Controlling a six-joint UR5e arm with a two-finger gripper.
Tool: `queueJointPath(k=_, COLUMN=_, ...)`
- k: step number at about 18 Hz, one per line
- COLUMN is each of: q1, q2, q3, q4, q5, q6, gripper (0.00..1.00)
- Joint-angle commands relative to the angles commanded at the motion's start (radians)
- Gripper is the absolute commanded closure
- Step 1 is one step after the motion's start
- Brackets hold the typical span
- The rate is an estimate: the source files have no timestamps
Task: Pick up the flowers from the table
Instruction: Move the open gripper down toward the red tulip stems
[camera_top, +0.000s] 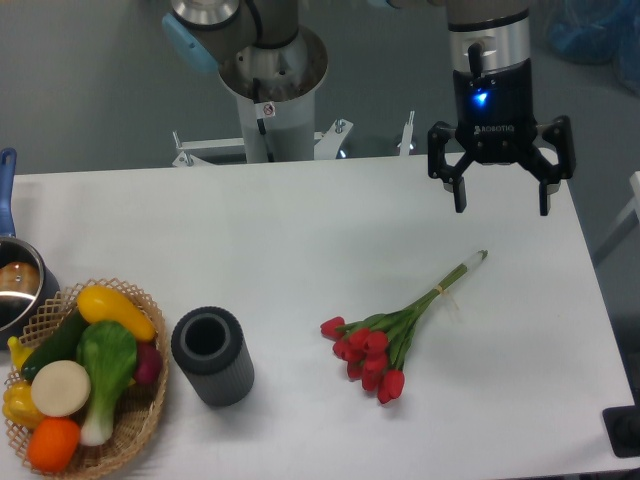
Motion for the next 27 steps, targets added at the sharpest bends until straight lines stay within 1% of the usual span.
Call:
queueJointPath(k=7, q1=-0.002, q2=-0.006, q3=0.0, q4=0.008, q5=0.0, q6=0.012, gripper=0.0)
queueJointPath(k=14, q1=-0.008, q2=-0.011, q3=-0.037, q4=0.011, q5=-0.003, q6=0.008, gripper=0.0)
queueJointPath(k=17, q1=-0.011, q2=-0.015, q3=-0.063, q4=0.017, q5=-0.006, q6=-0.038, gripper=0.0)
queueJointPath(k=20, q1=-0.028, q2=-0.044, q3=-0.086, q4=0.02, q5=-0.006, q6=-0.037, gripper=0.0)
queueJointPath(k=24, q1=-0.075, q2=-0.116, q3=-0.091, q4=0.021, q5=-0.002, q6=-0.032, gripper=0.0)
queueJointPath(k=27, q1=-0.094, q2=-0.156, q3=-0.092, q4=0.017, q5=0.0, q6=-0.034, gripper=0.0)
